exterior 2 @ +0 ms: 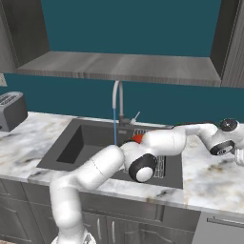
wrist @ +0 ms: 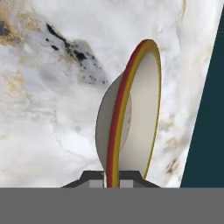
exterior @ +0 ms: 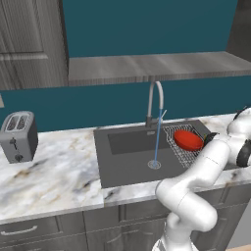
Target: Rinse each bowl for a few seconds and place them down in the sink or on the counter.
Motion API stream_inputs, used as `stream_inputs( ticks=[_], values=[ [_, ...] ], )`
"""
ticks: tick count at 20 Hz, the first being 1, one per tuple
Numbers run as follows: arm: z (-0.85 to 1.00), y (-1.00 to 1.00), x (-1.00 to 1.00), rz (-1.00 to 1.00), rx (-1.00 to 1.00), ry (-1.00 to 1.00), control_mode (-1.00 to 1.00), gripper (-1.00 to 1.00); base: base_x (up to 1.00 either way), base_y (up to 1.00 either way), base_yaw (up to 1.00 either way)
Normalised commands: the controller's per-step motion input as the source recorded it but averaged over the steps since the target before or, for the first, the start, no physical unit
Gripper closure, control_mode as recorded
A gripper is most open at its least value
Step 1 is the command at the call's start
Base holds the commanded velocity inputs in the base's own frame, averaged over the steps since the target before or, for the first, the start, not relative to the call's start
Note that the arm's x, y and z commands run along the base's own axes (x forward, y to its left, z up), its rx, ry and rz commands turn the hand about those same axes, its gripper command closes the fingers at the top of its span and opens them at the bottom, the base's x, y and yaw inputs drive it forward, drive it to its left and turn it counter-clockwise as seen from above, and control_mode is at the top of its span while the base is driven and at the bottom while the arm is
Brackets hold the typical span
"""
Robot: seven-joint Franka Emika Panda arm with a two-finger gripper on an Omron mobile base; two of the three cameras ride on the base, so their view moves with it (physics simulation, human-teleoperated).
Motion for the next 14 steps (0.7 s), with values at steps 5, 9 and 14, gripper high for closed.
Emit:
stream_inputs(
  ticks=[5,9,14],
  values=[
    [0.29,0.21,-0.90,0.05,0.20,-0.05,-1.00,1.00,0.00,0.00,0.00],
    [0.32,0.31,-0.89,0.05,0.17,-0.06,-1.00,1.00,0.00,0.00,0.00],
    [0.41,0.40,-0.72,0.06,0.07,-0.20,-1.00,1.00,0.00,0.00,0.00]
  ],
)
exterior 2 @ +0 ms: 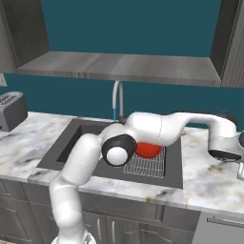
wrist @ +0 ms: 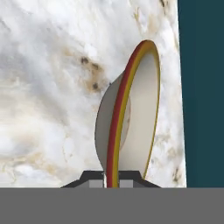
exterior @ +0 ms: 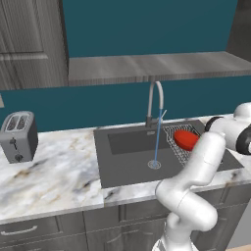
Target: Rinse each bowl for a few seconds and place them down in the sink or on the counter.
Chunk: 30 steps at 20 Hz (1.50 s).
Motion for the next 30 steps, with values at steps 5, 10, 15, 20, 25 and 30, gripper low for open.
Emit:
stream_inputs(
  ticks=[5,10,15,20,25,30],
  values=[
    [0.46,0.53,-0.48,0.09,-0.01,-0.26,-1.00,1.00,0.00,0.00,0.00],
    [0.21,0.72,-0.37,0.13,-0.16,-0.23,-1.00,1.00,0.00,0.00,0.00],
    [0.03,0.82,-0.31,0.15,-0.30,-0.22,-1.00,1.00,0.00,0.00,0.00],
    [0.13,0.71,-0.10,0.17,-0.26,-0.08,-1.00,1.00,0.00,0.00,0.00],
    [0.24,0.55,0.06,0.14,-0.15,0.03,-1.00,1.00,0.00,0.00,0.00],
    [0.03,0.70,0.00,0.13,-0.14,0.07,-1.00,1.00,0.00,0.00,0.00]
  ],
)
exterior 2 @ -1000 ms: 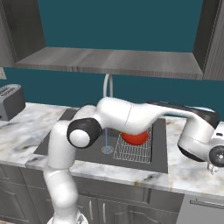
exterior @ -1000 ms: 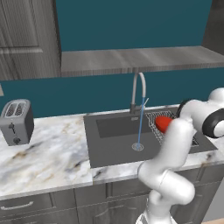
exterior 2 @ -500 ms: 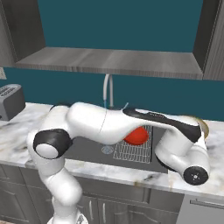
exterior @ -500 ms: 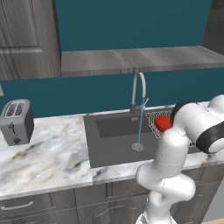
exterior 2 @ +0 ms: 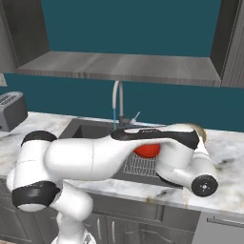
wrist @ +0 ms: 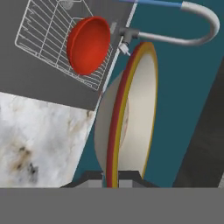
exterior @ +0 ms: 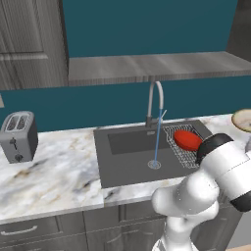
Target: Rinse each bowl for a few seconds and place them down in the sink or on the counter.
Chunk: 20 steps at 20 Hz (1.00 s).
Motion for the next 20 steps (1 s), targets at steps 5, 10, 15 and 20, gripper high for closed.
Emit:
stream_inputs(
  ticks=[5,10,15,20],
  values=[
    [0.00,0.76,0.00,0.10,-0.13,0.02,-1.00,1.00,0.00,0.00,0.00],
    [-0.02,0.83,0.06,0.03,-0.05,0.00,-1.00,1.00,0.00,0.00,0.00],
    [-0.08,0.74,0.32,0.00,-0.04,0.09,-1.00,1.00,0.00,0.00,0.00],
    [-0.05,0.37,0.58,0.00,0.03,0.36,-1.00,1.00,0.00,0.00,0.00]
  ],
)
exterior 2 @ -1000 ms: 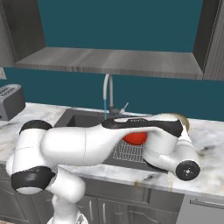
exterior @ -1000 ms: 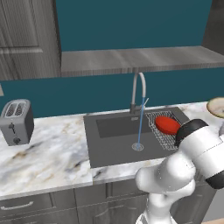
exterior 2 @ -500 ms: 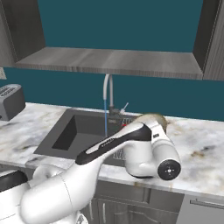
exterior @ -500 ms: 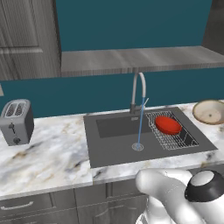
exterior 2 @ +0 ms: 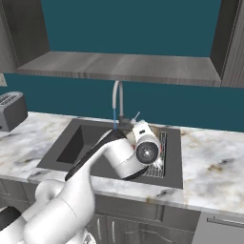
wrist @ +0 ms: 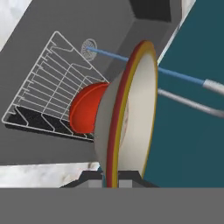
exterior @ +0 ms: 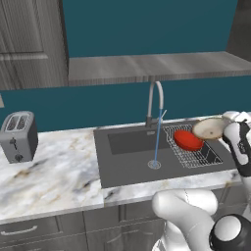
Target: Rinse each bowl for a few seconds and place them down in the sink or on the counter.
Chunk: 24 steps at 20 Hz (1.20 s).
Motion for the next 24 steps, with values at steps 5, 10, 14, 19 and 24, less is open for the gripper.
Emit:
stream_inputs(
  ticks=[5,10,14,19,24],
  values=[
    [-0.19,0.35,0.46,-0.01,0.11,0.21,-1.00,1.00,0.00,0.00,0.00],
    [-0.25,0.26,0.40,-0.03,0.09,0.08,-1.00,1.00,0.00,0.00,0.00],
    [-0.29,0.32,0.32,-0.04,0.08,0.03,-1.00,1.00,0.00,0.00,0.00],
    [-0.27,0.34,0.35,-0.04,0.07,0.01,-1.00,1.00,0.00,0.00,0.00],
    [-0.23,0.31,0.44,-0.03,0.05,0.00,-1.00,1.00,0.00,0.00,0.00]
  ],
)
